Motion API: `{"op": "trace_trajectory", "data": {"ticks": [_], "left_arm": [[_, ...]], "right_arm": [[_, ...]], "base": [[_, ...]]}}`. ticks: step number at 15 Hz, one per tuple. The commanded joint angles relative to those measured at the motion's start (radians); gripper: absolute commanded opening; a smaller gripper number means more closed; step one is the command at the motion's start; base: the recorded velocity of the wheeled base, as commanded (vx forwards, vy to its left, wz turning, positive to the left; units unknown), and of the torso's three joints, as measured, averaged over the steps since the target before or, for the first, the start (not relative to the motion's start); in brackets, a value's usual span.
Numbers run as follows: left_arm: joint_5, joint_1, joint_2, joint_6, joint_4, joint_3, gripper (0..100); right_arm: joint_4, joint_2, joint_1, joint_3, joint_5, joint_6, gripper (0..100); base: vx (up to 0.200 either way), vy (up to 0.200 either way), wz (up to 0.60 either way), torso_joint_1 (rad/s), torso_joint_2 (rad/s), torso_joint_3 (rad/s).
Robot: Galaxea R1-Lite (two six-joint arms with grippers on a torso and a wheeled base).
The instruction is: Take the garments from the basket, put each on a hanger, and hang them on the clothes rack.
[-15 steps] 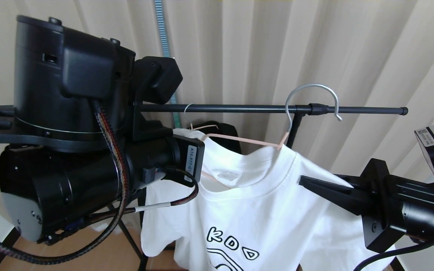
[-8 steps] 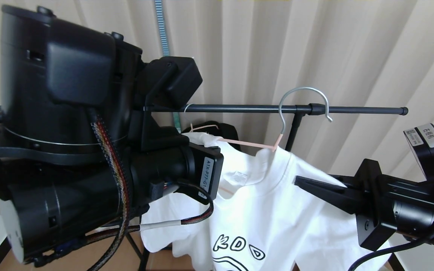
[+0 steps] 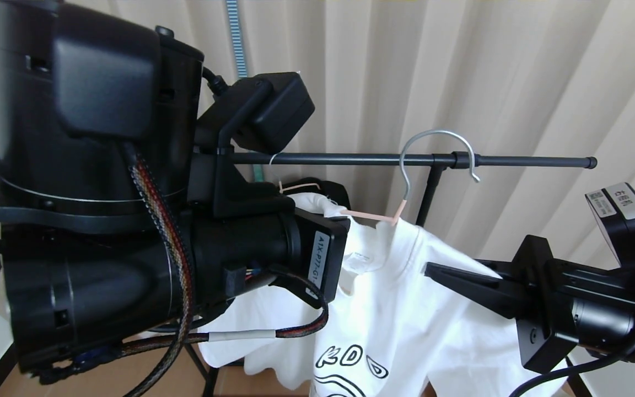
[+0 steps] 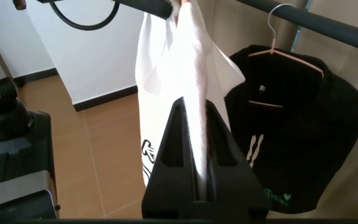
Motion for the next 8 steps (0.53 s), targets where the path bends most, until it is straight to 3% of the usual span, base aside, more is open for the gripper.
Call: {"op": "trace_trajectory", "data": {"ticks": [1,7,8], "left_arm": [[-0.002,0.0,0.008,0.003,-0.001,0.002,0],[0.0,-0.001,0.026,0.006,-0.02,0.029,0],[0.0,-0.001,0.025,0.006,-0.066,0.045,0]], "right_arm": [[0.0,-0.002,0.006,0.002,0.0,-0.001,0],[-0.077,-0.005,0.006,0.01,-0.003,0.024,0],[-0.078,-0.007,0.006,0.01,-0.003,0.025,0]], "base": [[0.0,0.0,0.0,0.0,0.0,0.0],[0.0,0.0,0.0,0.0,0.0,0.0],[0.0,0.0,0.0,0.0,0.0,0.0]]}}
